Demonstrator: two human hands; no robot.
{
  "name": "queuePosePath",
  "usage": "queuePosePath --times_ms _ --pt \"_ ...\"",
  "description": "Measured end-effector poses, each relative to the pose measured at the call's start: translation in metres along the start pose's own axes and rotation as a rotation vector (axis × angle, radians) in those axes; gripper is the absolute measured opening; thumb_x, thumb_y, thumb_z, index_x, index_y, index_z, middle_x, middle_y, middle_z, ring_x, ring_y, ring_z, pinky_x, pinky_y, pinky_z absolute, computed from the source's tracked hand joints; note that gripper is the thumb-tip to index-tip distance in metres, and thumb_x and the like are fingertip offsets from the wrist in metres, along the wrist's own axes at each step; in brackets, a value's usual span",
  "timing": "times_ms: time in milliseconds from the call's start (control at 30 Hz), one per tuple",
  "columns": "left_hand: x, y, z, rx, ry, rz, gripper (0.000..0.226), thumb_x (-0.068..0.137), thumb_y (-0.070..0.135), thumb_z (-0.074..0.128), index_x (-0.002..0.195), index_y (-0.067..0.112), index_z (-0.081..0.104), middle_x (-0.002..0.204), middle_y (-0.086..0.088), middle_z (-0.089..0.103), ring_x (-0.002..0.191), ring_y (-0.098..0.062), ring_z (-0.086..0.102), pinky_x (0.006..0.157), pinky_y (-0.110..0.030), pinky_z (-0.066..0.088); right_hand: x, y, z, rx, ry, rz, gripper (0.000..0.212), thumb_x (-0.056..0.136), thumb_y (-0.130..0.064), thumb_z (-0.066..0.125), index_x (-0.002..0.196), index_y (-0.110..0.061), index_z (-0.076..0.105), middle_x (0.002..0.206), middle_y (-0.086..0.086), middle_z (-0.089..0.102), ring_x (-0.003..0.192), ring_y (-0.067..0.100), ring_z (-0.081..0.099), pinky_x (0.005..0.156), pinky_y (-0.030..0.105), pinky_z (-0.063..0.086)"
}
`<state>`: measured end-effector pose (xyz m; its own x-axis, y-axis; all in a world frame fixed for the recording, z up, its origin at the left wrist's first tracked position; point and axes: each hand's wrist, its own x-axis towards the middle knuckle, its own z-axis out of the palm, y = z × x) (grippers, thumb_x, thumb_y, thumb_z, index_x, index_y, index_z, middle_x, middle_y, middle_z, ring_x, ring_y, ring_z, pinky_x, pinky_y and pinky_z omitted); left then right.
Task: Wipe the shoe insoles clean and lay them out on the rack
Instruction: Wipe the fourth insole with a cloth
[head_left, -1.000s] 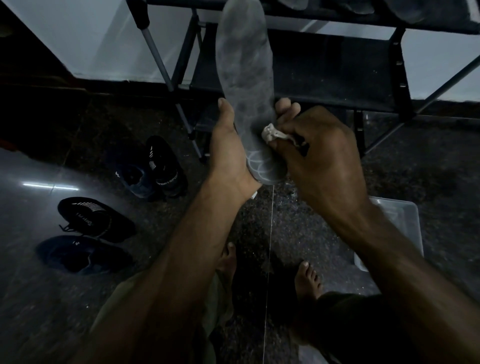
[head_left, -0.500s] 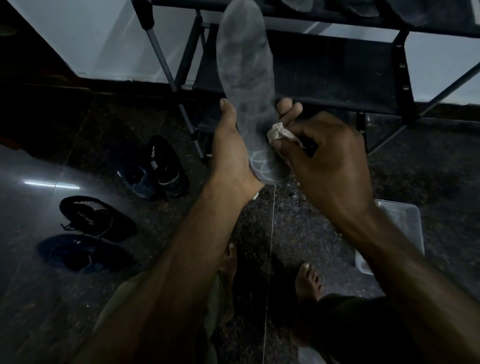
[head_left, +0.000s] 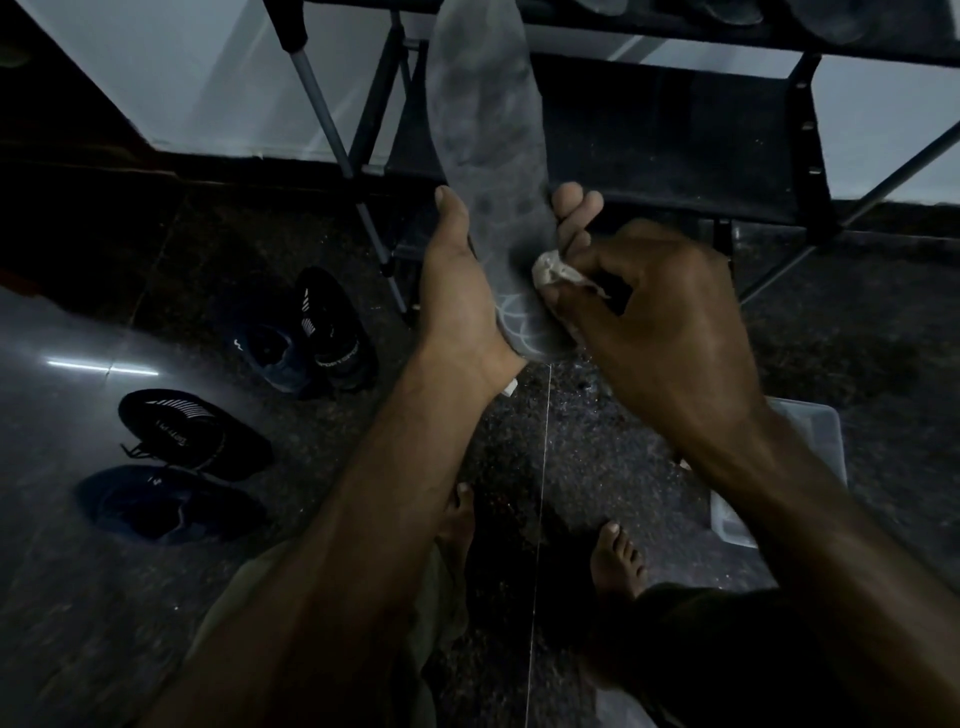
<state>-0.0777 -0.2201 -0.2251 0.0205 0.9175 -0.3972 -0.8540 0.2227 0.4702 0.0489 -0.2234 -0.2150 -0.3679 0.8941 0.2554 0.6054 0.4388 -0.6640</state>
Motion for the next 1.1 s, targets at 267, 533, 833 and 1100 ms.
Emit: queuePosePath --times_ms 267,533,833,1100 --pt "0.001 0.004 0.000 -0.004 0.048 0.049 0.077 0.099 0.063 0.015 0.110 0.001 0.059 0.095 -0.013 0.070 0.108 -0.029 0.064 0.109 -0.034 0.041 -0.002 -0.005 0.002 0.109 -0.092 0.030 0.007 0.086 -0.026 0.072 0.084 -0.020 0.075 0.076 -0.009 0.062 0.068 0.004 0.057 0.058 0.014 0.042" --pt "-0.001 0.002 -0.001 0.012 0.041 0.023 0.079 0.099 0.062 0.016 0.104 0.001 0.066 0.100 -0.015 0.069 0.123 -0.027 0.057 0.113 -0.035 0.037 -0.002 -0.006 0.003 0.099 -0.125 0.018 0.008 0.086 -0.022 0.072 0.082 -0.016 0.075 0.075 -0.006 0.062 0.067 0.004 0.056 0.060 0.019 0.045" --pt "0.001 -0.005 0.000 0.014 0.019 -0.011 0.084 0.098 0.064 0.016 0.096 0.000 0.071 0.094 -0.014 0.071 0.121 -0.026 0.057 0.116 -0.041 0.033 -0.002 -0.002 0.011 0.077 0.021 0.010 0.008 0.088 -0.019 0.070 0.085 -0.013 0.074 0.077 -0.007 0.057 0.069 -0.002 0.052 0.062 0.007 0.038" --pt "0.000 0.003 -0.005 0.013 0.008 0.031 0.074 0.100 0.061 0.015 0.116 0.004 0.059 0.106 -0.013 0.067 0.127 -0.029 0.055 0.115 -0.036 0.035 0.000 -0.004 -0.005 0.286 -0.298 0.030 0.004 0.084 -0.017 0.074 0.083 -0.016 0.077 0.074 -0.005 0.069 0.066 0.006 0.065 0.064 0.030 0.054"
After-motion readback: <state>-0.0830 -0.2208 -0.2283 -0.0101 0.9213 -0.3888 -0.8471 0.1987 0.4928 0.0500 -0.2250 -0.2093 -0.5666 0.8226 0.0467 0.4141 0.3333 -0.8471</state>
